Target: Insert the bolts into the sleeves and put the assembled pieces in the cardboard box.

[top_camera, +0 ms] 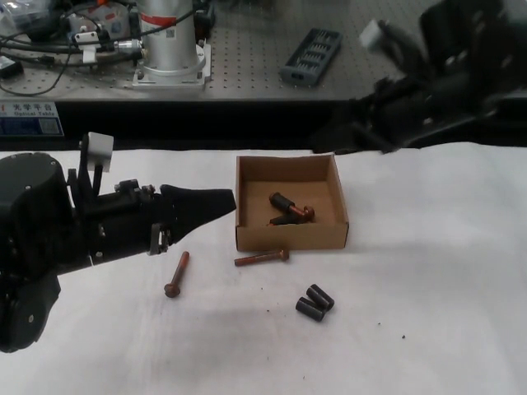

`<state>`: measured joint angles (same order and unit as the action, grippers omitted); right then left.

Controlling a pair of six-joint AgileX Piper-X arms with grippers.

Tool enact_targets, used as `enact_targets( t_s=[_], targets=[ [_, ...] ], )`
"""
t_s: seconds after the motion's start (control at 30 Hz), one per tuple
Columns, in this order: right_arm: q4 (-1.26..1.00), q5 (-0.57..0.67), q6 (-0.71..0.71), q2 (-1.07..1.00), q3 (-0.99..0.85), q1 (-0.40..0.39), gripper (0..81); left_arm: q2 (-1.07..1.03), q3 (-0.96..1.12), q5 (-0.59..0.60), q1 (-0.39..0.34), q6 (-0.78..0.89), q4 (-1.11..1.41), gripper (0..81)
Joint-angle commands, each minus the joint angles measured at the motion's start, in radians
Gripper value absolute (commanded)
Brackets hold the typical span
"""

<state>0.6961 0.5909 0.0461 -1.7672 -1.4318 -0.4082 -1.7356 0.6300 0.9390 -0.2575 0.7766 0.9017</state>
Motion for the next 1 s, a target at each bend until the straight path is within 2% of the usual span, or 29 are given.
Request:
enact_targets(
  t_s=[0.0, 0.1, 0.23, 0.47, 0.6, 0.7, 0.83, 0.97],
  targets=[
    [0.078, -0.005, 0.071, 0.045, -0.001, 0.009, 31.6, 0.007, 0.026, 0.007, 0.001, -0.058, 0.011, 26.2],
    [0.052, -0.005, 0.071, 0.090, 0.059, 0.009, 26.1, 0.011, 0.061, 0.003, 0.001, -0.087, -0.049, 26.2],
    [0.029, -0.005, 0.063, 0.092, 0.147, -0.017, 25.6, 0.011, 0.110, -0.017, 0.001, -0.193, -0.208, 26.3],
    [-0.035, -0.132, 0.017, 0.085, 0.230, -0.128, 26.2, 0.011, 0.126, -0.209, 0.001, -0.277, -0.492, 26.7],
    [-0.139, -0.202, -0.014, 0.080, 0.229, -0.193, 26.2, 0.011, 0.126, -0.260, 0.014, -0.297, -0.492, 26.7],
    [-0.220, -0.191, -0.110, 0.058, 0.229, -0.213, 26.2, 0.011, 0.126, -0.292, 0.061, -0.236, -0.457, 26.7],
    [-0.295, -0.142, -0.246, -0.018, 0.226, -0.230, 26.2, 0.011, 0.126, -0.245, 0.163, -0.148, -0.468, 26.7],
    [-0.297, -0.156, -0.271, -0.114, 0.184, -0.272, 26.2, 0.019, 0.126, -0.186, 0.245, -0.155, -0.491, 24.3]
  ],
)
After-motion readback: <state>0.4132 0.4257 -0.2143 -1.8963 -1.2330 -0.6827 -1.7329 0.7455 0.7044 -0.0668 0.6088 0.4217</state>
